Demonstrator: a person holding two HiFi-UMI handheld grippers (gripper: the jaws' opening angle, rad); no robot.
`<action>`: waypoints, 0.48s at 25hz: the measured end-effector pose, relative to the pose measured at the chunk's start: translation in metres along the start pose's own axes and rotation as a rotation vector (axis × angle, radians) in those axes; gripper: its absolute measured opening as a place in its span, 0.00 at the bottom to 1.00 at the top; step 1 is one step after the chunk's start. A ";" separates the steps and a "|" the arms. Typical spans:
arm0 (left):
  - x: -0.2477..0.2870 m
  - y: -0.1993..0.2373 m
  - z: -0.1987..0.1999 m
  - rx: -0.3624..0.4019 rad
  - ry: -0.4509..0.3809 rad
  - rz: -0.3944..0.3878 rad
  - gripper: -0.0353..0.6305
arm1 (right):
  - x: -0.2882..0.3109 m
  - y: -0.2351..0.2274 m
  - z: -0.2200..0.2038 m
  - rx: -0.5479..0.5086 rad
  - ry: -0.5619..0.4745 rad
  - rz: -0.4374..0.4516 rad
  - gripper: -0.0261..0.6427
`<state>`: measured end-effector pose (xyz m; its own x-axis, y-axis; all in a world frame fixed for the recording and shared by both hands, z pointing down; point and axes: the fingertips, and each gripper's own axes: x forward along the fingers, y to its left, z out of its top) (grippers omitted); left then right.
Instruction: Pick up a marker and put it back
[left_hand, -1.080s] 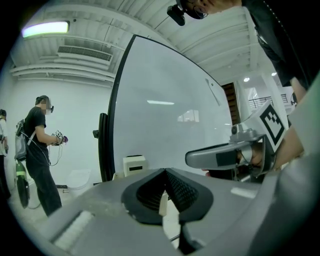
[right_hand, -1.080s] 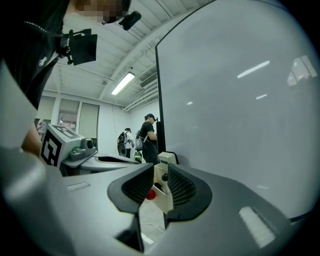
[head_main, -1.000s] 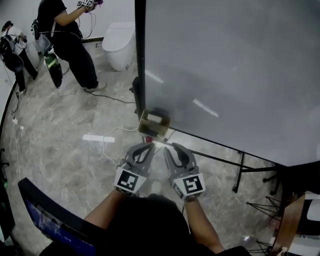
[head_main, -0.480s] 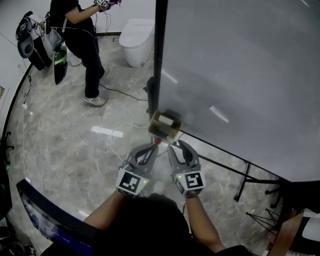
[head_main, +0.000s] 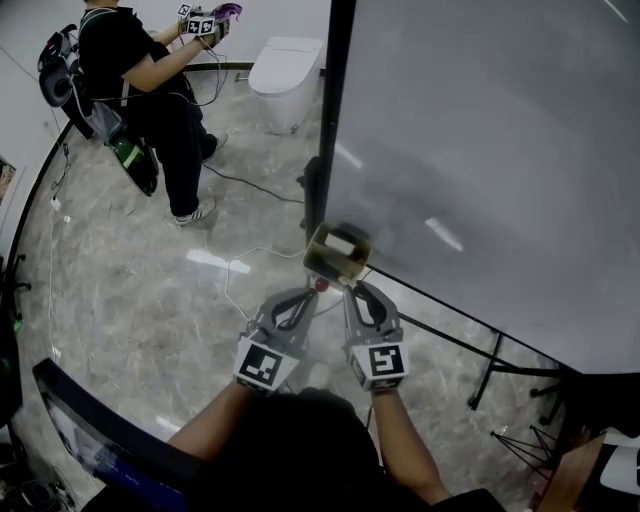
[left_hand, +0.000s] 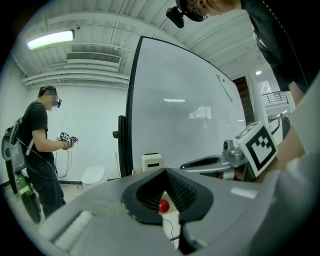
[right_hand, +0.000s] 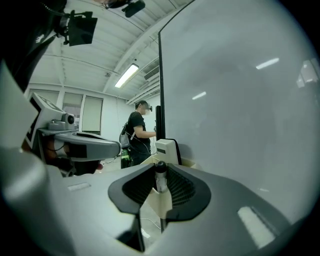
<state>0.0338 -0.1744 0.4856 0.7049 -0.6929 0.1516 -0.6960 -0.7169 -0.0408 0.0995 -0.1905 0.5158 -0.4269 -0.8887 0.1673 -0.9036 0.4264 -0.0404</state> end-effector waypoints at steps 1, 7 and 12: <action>0.000 0.000 0.000 0.003 0.001 -0.001 0.06 | 0.000 -0.001 0.001 -0.005 0.001 -0.002 0.16; -0.002 0.002 0.003 0.002 -0.004 0.002 0.06 | -0.001 -0.001 0.005 -0.032 -0.003 -0.009 0.16; -0.005 0.002 0.006 0.004 -0.016 0.002 0.06 | -0.003 0.001 0.007 -0.041 -0.006 -0.016 0.16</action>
<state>0.0294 -0.1728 0.4786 0.7056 -0.6955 0.1361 -0.6968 -0.7158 -0.0456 0.0996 -0.1886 0.5085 -0.4128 -0.8963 0.1621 -0.9081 0.4187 0.0023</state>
